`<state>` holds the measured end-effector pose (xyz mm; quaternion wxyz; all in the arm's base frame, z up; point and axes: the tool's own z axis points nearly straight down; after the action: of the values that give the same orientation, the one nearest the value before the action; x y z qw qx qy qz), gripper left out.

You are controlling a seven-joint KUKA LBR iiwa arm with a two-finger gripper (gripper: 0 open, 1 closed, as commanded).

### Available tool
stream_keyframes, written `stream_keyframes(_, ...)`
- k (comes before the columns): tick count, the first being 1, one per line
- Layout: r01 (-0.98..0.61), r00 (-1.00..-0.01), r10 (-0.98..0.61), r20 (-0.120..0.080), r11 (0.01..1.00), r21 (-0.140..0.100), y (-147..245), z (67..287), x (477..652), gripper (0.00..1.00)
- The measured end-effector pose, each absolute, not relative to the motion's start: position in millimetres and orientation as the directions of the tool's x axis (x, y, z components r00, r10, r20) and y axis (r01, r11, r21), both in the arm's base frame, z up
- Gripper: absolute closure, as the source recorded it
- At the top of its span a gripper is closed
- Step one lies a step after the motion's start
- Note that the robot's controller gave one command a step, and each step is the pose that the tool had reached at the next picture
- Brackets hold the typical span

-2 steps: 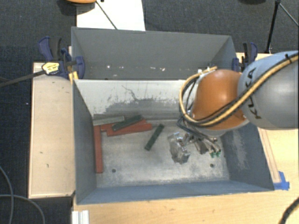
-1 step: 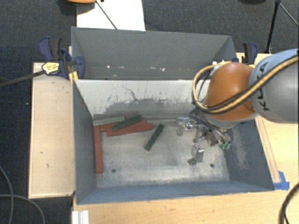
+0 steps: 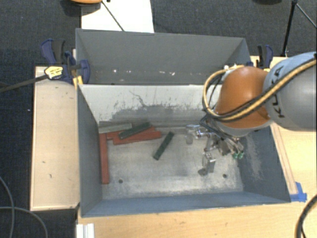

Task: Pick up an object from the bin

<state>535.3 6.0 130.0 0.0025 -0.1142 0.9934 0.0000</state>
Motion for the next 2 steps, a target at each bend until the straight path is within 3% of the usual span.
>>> stream_keyframes(1, -0.431, -0.903, -0.431, -0.007, 0.903, -0.004, 29.4, 105.7, 570.0, 0.0)
stream_keyframes(2, -0.49, -0.872, -0.49, -0.002, 0.872, 0.001, 46.3, 100.4, 582.7, 0.0)
